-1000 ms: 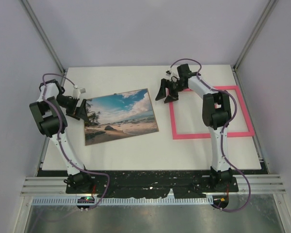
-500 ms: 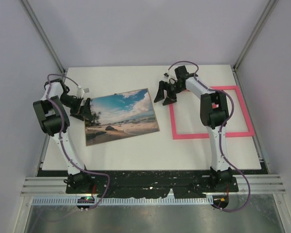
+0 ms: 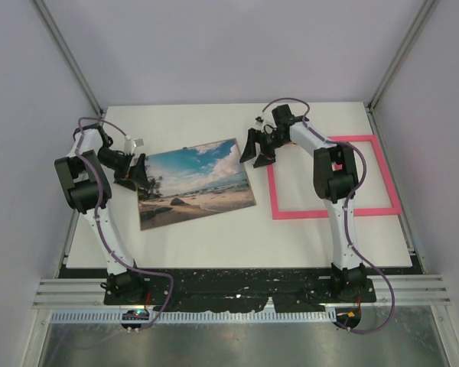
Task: Take the photo out of the frame
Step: Pick up the photo frame from the center of the board.
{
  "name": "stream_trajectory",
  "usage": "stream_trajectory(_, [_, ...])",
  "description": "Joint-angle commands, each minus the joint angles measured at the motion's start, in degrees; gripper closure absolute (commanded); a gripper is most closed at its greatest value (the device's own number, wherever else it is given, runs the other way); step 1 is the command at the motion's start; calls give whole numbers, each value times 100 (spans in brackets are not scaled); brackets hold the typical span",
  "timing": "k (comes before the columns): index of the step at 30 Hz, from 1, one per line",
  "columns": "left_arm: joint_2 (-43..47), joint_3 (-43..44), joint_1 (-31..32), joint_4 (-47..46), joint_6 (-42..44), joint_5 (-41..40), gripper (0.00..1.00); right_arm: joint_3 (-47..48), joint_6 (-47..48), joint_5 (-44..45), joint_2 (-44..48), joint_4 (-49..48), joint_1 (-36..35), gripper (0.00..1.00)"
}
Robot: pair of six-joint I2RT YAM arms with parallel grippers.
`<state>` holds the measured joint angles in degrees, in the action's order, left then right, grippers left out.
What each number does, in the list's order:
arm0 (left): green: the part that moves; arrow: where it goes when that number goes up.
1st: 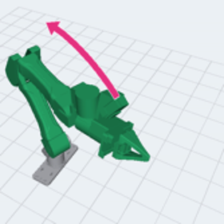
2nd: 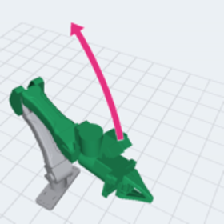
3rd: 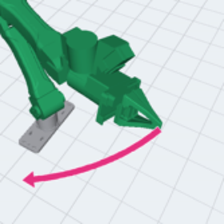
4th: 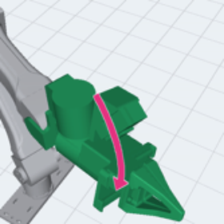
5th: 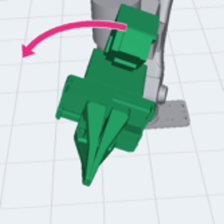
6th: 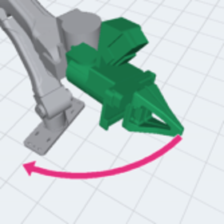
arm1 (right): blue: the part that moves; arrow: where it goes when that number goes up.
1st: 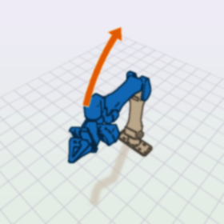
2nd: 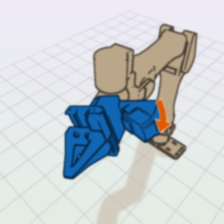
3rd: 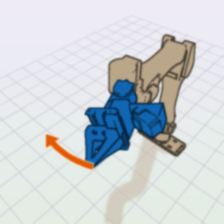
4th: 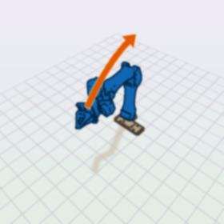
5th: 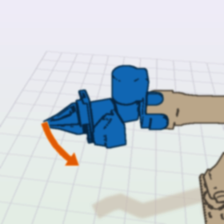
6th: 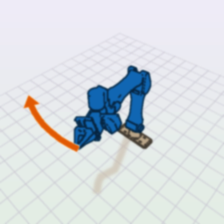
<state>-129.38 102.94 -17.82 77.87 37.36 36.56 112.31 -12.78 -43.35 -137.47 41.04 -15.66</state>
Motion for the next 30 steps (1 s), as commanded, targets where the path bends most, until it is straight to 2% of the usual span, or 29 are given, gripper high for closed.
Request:
stream_trajectory(1, [-157, -37, 60, 1284, -36, 203, 0, 203, -67, -129, -166, 80, -305, 21])
stream_trajectory(10, [-175, 7, 77, 1266, -106, 203, 0, 177, -278, -533, -333, -60, -420, 21])
stream_trajectory(22, [-157, -81, 183, 1231, -142, 282, 0, 98, -858, -3089, -316, -1026, -403, 23])
stream_trajectory(30, [-123, -142, 192, 1205, -142, 308, 0, 98, -779, -3838, 97, -1370, -429, 25])
